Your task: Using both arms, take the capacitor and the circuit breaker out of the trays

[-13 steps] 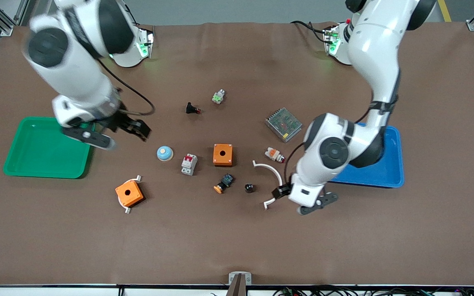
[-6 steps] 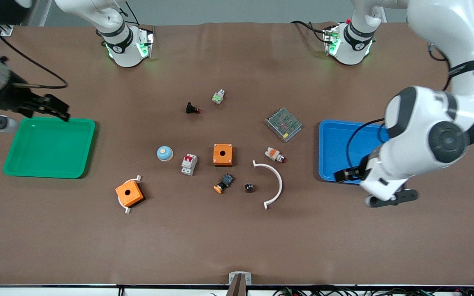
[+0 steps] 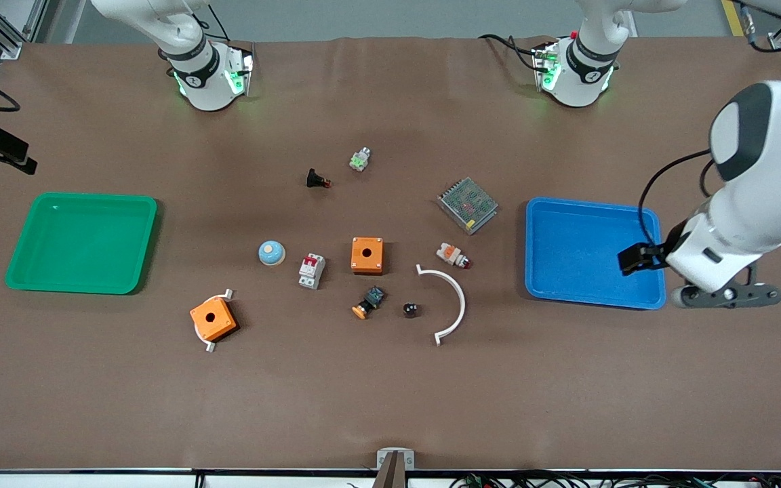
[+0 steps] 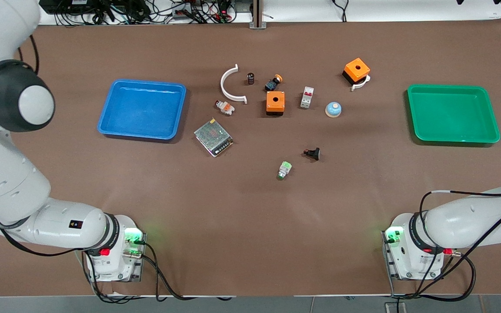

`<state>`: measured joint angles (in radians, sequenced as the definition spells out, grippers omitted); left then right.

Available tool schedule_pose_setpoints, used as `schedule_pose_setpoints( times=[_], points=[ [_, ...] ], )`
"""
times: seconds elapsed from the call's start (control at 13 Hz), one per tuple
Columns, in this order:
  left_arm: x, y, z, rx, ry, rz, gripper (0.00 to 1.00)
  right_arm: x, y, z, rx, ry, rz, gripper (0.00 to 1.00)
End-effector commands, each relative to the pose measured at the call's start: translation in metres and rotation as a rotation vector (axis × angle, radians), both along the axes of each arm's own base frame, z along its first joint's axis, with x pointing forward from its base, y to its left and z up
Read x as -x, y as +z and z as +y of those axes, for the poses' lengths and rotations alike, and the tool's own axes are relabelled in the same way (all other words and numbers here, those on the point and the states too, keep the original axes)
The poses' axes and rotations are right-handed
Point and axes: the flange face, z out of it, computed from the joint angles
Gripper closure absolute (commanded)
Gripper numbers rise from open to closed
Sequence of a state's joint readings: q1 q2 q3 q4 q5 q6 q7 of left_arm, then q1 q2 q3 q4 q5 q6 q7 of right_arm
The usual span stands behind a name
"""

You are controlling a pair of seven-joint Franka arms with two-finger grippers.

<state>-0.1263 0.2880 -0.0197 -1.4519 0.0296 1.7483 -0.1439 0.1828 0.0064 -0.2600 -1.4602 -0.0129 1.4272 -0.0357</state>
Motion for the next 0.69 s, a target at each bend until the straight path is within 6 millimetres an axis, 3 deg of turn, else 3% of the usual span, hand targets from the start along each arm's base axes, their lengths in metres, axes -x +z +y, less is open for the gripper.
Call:
schedule_pose_setpoints(
  times=[0.0,0.08,0.31,0.62],
  points=[
    [0.04,0.024,0.009,-0.012,-0.02,-0.019,0.0,0.021,0.001,-0.028,0.042,0.06,-0.04,0.0],
    [0.05,0.029,0.008,-0.007,-0.019,-0.031,0.0,0.028,-0.002,-0.04,0.036,0.042,-0.042,0.0],
    [0.064,0.042,0.008,-0.002,-0.013,-0.05,0.0,0.045,-0.021,-0.041,0.022,0.052,-0.088,0.0],
    [0.069,0.068,0.011,0.003,0.006,-0.068,0.0,0.037,-0.028,-0.025,-0.055,0.06,-0.118,0.0]
  ],
)
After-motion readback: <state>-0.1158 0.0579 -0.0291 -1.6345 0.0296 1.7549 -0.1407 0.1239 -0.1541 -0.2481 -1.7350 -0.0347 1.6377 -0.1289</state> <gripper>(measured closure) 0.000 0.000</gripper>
